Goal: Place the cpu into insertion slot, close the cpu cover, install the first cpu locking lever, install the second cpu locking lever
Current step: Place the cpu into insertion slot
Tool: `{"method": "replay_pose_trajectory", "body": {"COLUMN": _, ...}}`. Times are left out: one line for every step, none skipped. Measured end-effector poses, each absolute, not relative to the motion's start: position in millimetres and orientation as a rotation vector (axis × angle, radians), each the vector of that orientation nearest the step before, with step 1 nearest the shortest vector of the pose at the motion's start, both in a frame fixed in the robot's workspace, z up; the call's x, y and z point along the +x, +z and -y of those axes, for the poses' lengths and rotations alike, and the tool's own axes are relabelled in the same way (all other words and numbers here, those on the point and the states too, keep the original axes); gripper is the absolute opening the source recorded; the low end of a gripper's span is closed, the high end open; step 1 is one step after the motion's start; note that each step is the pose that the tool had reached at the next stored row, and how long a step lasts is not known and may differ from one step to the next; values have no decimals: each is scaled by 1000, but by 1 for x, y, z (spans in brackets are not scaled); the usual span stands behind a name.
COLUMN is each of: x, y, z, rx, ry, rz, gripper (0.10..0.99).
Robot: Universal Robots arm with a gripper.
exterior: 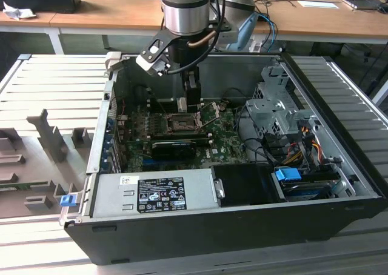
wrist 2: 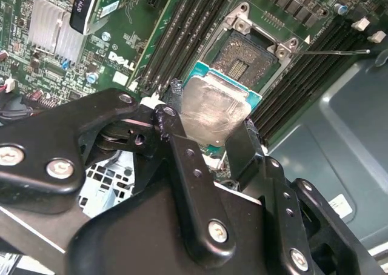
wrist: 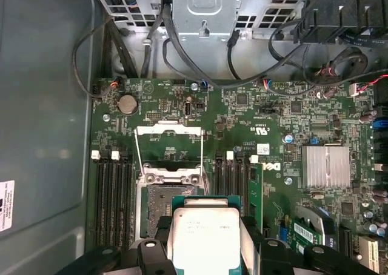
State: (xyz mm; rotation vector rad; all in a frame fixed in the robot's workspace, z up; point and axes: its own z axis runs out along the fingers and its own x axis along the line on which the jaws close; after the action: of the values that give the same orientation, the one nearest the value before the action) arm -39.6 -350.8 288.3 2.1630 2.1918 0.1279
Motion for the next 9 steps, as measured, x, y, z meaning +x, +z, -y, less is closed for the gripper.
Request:
{"method": "replay_pose_trajectory", "body": {"x": -40, "y": 288, "z": 351, "rx": 2163, "ry": 128, "rz": -2192, "gripper": 529}}
{"method": "replay_pose_trajectory", "body": {"x": -40, "y": 287, "z": 351, "rx": 2163, "ry": 129, "rz": -2192, "gripper": 529}}
{"method": "replay_pose_trajectory", "body": {"x": -40, "y": 287, "z": 351, "rx": 2163, "ry": 129, "rz": -2192, "gripper": 529}}
{"method": "replay_pose_trajectory", "body": {"x": -40, "y": 287, "z": 351, "rx": 2163, "ry": 129, "rz": -2192, "gripper": 529}}
{"method": "replay_pose_trajectory", "body": {"x": -40, "y": 285, "z": 351, "rx": 2163, "ry": 129, "rz": -2192, "gripper": 529}}
{"method": "replay_pose_trajectory", "body": {"x": -40, "y": 282, "z": 350, "rx": 2163, "ry": 130, "rz": -2192, "gripper": 529}}
{"method": "replay_pose_trajectory", "body": {"x": -40, "y": 280, "z": 349, "rx": 2163, "ry": 130, "rz": -2192, "gripper": 529}}
{"method": "replay_pose_trajectory", "body": {"x": -42, "y": 273, "z": 344, "rx": 2163, "ry": 130, "rz": -2192, "gripper": 529}}
{"method": "replay_pose_trajectory", "body": {"x": -43, "y": 271, "z": 341, "rx": 2163, "ry": 130, "rz": -2192, "gripper": 529}}
